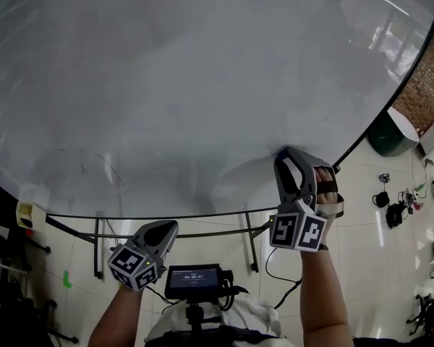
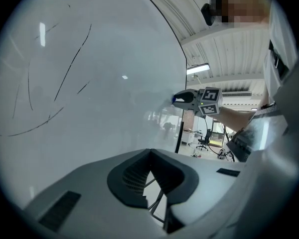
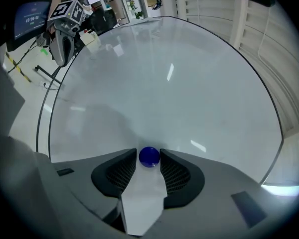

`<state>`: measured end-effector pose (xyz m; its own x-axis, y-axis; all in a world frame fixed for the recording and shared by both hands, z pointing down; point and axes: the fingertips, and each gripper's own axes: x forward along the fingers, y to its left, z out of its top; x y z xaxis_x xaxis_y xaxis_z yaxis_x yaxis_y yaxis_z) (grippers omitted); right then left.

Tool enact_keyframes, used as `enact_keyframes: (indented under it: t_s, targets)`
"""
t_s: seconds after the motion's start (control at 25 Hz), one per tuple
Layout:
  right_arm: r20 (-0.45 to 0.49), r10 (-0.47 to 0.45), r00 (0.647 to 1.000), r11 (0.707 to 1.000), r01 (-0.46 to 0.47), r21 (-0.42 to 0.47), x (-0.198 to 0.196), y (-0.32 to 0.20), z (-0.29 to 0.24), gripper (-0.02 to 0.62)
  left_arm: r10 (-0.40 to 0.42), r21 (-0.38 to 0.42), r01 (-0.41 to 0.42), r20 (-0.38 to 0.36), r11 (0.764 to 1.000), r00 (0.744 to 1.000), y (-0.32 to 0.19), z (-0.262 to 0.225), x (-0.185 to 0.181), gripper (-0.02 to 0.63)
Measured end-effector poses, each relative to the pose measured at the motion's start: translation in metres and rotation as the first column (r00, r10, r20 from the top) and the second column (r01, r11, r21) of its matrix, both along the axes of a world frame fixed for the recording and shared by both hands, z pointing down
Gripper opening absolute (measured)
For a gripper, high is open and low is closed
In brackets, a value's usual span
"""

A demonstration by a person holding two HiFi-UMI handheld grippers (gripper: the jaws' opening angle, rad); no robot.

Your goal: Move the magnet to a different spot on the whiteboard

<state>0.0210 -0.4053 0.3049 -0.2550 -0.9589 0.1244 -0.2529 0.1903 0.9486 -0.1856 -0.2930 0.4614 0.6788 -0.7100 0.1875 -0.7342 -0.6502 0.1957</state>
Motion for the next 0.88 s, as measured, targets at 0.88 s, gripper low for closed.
enact_keyframes:
  t_s: [0.88]
  targets:
    - [0.08,-0.014,0.997,1.0,0.015,-0.014,0.0005,0.0067,0.0009,0.15,-0.011,-0.006,0.011,0.008,1.0,1.0,0.0,-0.0081,0.002,0.034]
